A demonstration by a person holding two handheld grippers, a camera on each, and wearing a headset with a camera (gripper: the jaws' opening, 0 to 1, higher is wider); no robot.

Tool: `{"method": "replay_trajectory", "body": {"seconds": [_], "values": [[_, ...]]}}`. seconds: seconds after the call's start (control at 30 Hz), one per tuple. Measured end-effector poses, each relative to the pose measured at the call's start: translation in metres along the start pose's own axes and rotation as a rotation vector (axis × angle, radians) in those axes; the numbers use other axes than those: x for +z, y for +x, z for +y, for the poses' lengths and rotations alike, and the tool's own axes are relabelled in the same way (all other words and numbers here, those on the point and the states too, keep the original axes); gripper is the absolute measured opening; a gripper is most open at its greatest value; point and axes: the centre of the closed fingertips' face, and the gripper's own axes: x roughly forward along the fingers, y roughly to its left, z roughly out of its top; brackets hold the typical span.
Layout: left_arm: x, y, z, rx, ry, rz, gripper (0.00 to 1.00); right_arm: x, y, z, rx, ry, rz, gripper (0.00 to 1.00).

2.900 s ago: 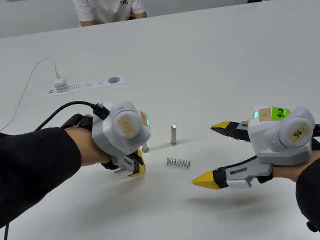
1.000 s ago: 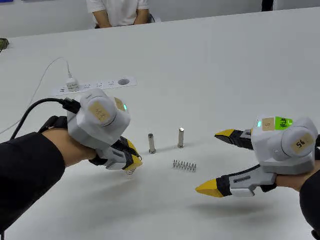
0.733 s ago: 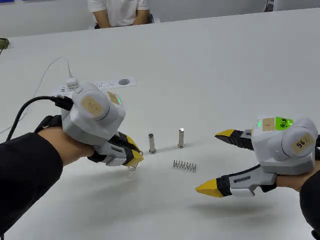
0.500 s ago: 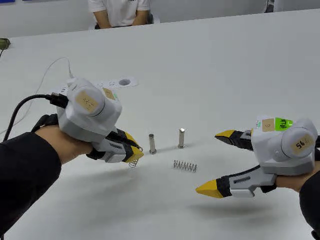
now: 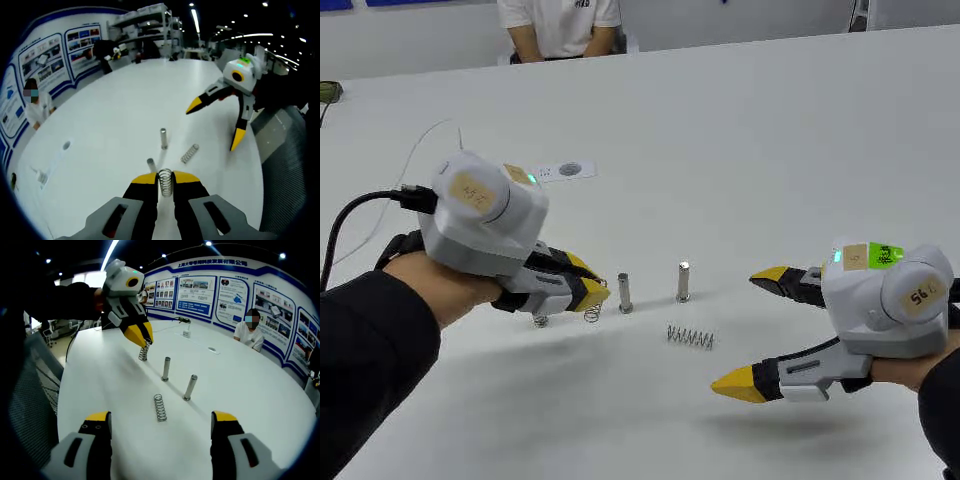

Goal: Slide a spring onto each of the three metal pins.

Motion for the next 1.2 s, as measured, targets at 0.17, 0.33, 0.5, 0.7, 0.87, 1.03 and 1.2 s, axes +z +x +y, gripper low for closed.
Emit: {"method": "replay_trajectory", "body": {"seconds": [0.17,0.33,0.5,0.7,0.87,1.03,1.2], "values": [[0.006,-0.002,0.002,0.014,-0.014,-0.031,0.10,0.000,0.000,0.001,0.002,-0.001,0.000,0.83],[0.013,-0.003,0.005,0.028,-0.033,-0.066,0.10,0.000,0.000,0.001,0.004,-0.001,0.000,0.83],[0.019,-0.005,0.008,0.041,-0.058,-0.101,0.10,0.000,0.000,0.001,0.004,-0.001,0.001,0.83],[0.029,-0.009,0.013,0.058,-0.096,-0.156,0.10,0.001,0.000,0.001,0.004,-0.003,0.000,0.83],[0.033,-0.010,0.017,0.074,-0.114,-0.189,0.10,0.001,-0.001,0.000,0.000,-0.001,-0.003,0.83],[0.037,-0.011,0.022,0.100,-0.141,-0.222,0.10,0.001,0.000,0.000,0.000,-0.001,-0.001,0.83],[0.042,-0.012,0.025,0.124,-0.146,-0.255,0.10,0.000,0.000,0.000,0.000,0.000,0.000,0.83]]}}
